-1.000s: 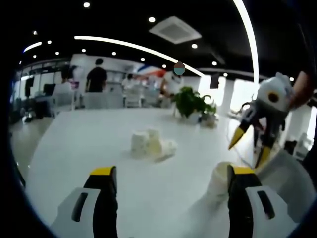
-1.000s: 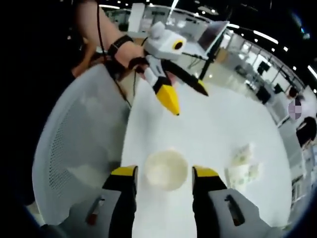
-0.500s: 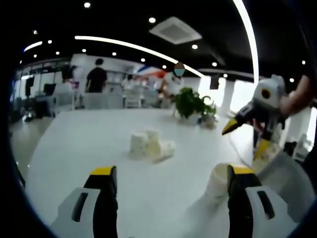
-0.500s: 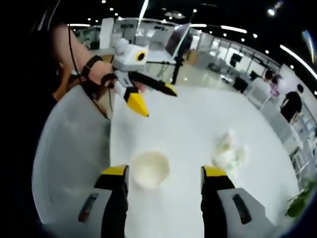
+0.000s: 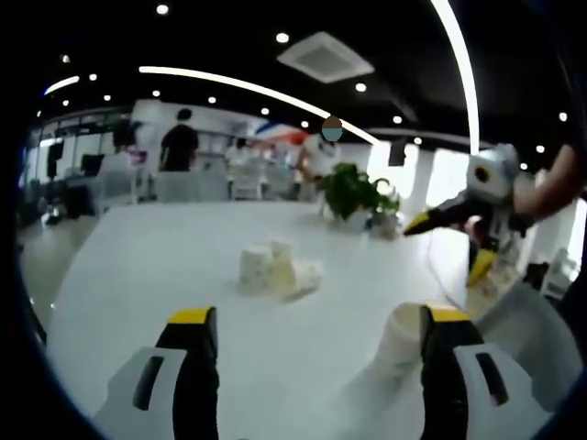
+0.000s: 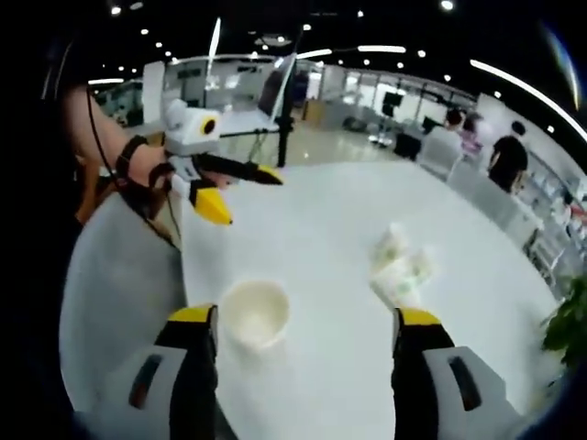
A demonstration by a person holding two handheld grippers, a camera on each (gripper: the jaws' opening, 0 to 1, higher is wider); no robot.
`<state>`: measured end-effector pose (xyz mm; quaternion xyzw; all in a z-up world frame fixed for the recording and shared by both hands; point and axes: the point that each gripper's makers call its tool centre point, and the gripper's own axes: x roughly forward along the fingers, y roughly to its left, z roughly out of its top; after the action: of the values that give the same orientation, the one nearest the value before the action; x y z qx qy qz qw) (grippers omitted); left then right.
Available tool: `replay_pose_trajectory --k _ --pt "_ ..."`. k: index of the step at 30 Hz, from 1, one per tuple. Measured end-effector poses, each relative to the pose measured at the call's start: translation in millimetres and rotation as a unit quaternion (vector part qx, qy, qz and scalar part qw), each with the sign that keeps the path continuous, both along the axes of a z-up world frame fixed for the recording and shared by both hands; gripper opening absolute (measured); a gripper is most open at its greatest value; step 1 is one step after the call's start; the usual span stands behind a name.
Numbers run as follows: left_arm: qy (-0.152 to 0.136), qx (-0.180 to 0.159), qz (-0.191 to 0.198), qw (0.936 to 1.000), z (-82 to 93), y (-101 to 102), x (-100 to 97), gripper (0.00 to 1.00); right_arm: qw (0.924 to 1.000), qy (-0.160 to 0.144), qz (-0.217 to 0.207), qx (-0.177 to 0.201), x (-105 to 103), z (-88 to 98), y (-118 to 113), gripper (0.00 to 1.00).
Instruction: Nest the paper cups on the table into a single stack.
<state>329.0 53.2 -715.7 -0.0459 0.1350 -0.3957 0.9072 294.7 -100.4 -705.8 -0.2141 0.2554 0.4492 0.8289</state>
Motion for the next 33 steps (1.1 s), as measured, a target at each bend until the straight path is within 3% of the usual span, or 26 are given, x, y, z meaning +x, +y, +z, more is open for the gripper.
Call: replay_pose_trajectory --k 7,14,25,33 --pt "0.002 0.001 -0.003 1.0000 0.0 -1.2 -2.3 0.89 0.9992 -0.012 -0.032 0.022 5.9 7.6 -7.5 0.81" --pt "0.004 0.001 -0.001 1.0000 -1.0 1.9 -2.0 0.90 0.9952 -0.002 -0.077 0.061 16.5 13.3 -15.2 0.85" --pt "0.009 -0.001 0.000 1.0000 -4.3 4.5 0.0 0.90 0.9912 -0.003 -0.112 0.070 23.3 7.5 -22.4 1.00" --pt "0.008 -0.004 -0.001 1.0000 -3.7 4.2 1.0 0.89 0.9893 -0.016 -0.120 0.080 23.5 11.3 -26.0 1.00"
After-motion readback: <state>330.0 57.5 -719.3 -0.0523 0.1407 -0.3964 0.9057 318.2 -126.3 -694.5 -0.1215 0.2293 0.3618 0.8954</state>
